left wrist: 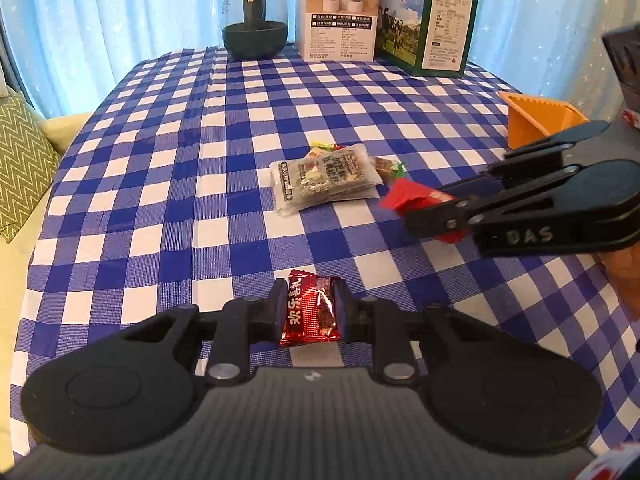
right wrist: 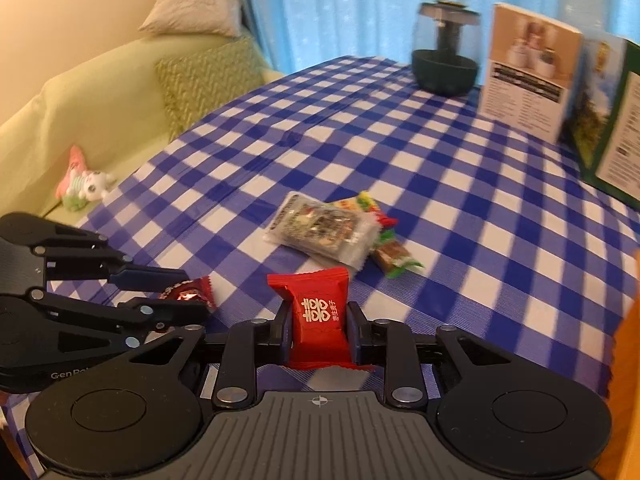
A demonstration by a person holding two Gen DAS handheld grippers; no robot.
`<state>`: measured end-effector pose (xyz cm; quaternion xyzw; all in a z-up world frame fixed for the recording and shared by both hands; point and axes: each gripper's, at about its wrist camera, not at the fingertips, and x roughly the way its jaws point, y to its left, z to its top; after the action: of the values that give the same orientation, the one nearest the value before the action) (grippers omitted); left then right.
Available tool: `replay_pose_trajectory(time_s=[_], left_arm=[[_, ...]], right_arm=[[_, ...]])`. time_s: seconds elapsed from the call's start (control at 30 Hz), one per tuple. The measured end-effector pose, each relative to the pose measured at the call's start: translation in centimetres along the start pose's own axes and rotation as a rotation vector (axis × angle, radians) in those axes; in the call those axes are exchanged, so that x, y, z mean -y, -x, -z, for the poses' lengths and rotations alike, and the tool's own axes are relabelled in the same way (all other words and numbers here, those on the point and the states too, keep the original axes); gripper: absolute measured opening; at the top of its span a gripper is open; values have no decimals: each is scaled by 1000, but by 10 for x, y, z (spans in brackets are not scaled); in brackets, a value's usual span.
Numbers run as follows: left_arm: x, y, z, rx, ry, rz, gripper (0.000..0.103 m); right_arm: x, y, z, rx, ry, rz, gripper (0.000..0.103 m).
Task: Organize snacks
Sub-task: 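Carry the dark red candy and red candy over the orange tray with both tools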
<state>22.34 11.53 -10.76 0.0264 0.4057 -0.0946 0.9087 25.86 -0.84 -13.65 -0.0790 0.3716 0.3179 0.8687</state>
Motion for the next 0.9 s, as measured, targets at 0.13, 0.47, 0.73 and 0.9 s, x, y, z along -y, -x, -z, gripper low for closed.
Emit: replay_pose_trajectory(time_s=[0.13, 0.47, 0.73, 0.9], left_arm=[[5, 10, -1, 21, 7, 8, 22], [45, 44, -3, 83, 10, 16, 22], [88, 76, -8, 113, 57, 62, 22], [117, 94, -10, 121, 64, 93, 22]], right_arm=[[12, 19, 11, 5, -118, 7, 27], [27, 87, 49, 91, -267, 76, 27], [26, 142, 77, 134, -339, 137, 27], [28, 176, 94, 159, -381, 177, 27]])
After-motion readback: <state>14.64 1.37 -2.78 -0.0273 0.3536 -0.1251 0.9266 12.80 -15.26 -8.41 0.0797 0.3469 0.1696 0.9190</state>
